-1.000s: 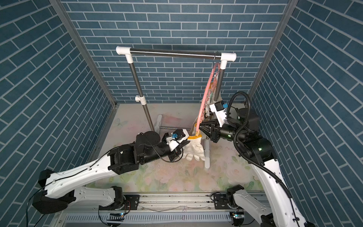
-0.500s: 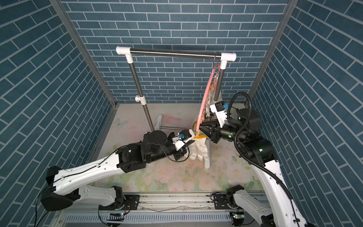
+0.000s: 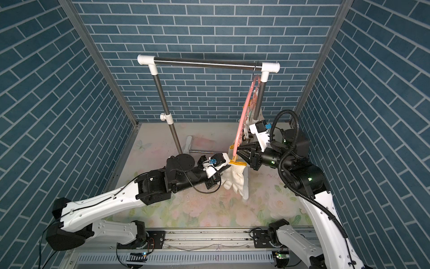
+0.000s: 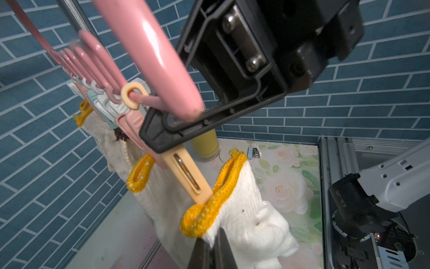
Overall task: Clip the gloves onto a hanger to dry
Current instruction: Clamp the glove onto the hanger.
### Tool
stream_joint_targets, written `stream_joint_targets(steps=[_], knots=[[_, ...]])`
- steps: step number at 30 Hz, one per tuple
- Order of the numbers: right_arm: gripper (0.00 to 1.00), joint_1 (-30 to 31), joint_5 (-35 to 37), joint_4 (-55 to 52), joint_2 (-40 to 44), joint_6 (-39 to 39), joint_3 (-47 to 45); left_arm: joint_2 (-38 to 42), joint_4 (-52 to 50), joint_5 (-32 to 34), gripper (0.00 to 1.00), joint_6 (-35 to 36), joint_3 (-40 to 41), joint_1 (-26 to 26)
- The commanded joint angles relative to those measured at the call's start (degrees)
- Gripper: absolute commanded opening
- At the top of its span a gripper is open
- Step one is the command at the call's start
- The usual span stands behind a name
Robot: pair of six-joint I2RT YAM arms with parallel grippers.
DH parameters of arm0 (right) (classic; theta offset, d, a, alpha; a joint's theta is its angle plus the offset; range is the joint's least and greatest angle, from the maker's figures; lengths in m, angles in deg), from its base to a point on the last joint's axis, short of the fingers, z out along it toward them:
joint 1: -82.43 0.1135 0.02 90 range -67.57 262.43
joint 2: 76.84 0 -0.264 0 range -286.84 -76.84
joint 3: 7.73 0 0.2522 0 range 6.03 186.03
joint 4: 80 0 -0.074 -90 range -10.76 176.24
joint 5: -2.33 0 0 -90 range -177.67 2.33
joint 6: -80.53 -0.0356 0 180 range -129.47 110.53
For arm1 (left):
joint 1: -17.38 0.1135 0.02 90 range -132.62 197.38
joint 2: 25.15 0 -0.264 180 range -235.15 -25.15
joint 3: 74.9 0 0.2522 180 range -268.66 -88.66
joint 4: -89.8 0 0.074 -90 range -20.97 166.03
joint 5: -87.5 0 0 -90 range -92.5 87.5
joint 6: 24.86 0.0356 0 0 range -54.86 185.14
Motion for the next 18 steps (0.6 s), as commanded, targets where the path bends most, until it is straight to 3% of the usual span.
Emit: stream_joint_targets(steps=[1,18], knots=[[0.15,-0.22,-0.31,0.46,0.76,2.29,0.82,0.78,2.88,2.20,0.00,0.19,1.34,-0.05],[0.15,-0.18,-1.11,0.99,1.31,1.82,0.14,0.14,7.01,3.01,0.00,0.23,1.82,0.39]])
